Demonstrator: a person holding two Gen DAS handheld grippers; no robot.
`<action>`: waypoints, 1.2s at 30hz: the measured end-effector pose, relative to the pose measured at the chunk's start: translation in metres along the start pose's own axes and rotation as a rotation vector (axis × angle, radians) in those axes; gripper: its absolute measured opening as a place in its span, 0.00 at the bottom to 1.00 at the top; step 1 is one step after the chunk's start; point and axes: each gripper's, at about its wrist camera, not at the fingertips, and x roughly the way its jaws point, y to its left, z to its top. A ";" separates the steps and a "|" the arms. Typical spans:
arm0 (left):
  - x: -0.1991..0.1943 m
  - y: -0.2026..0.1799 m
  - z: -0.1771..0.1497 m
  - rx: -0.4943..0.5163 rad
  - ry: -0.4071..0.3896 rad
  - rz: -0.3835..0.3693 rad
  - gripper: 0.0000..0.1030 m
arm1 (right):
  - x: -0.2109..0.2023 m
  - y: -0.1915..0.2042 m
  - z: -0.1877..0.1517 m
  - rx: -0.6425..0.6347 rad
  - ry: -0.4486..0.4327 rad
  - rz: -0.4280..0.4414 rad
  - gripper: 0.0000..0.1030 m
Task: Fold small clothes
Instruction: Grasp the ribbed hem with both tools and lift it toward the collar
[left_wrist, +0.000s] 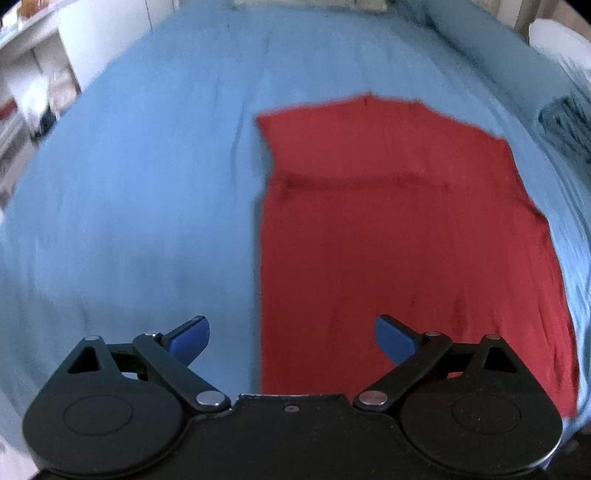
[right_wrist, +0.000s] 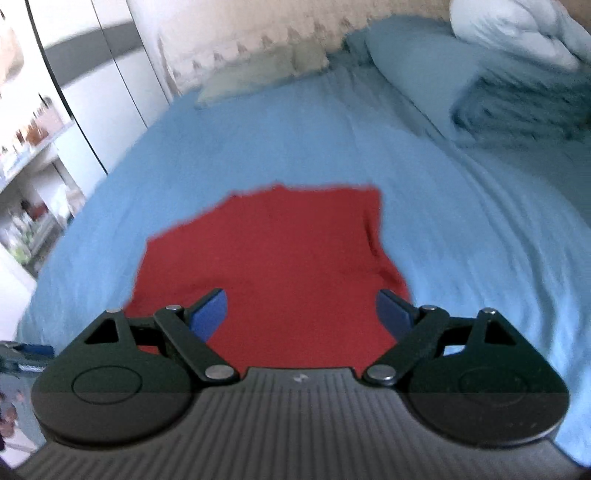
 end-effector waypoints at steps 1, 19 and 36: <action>-0.001 0.002 -0.012 -0.006 0.020 -0.017 0.95 | -0.007 -0.003 -0.013 -0.006 0.030 -0.013 1.00; 0.038 0.007 -0.101 -0.146 0.210 -0.065 0.54 | -0.002 -0.065 -0.174 0.132 0.421 -0.202 0.79; 0.059 -0.010 -0.097 -0.088 0.270 -0.071 0.11 | 0.015 -0.061 -0.180 0.120 0.495 -0.218 0.43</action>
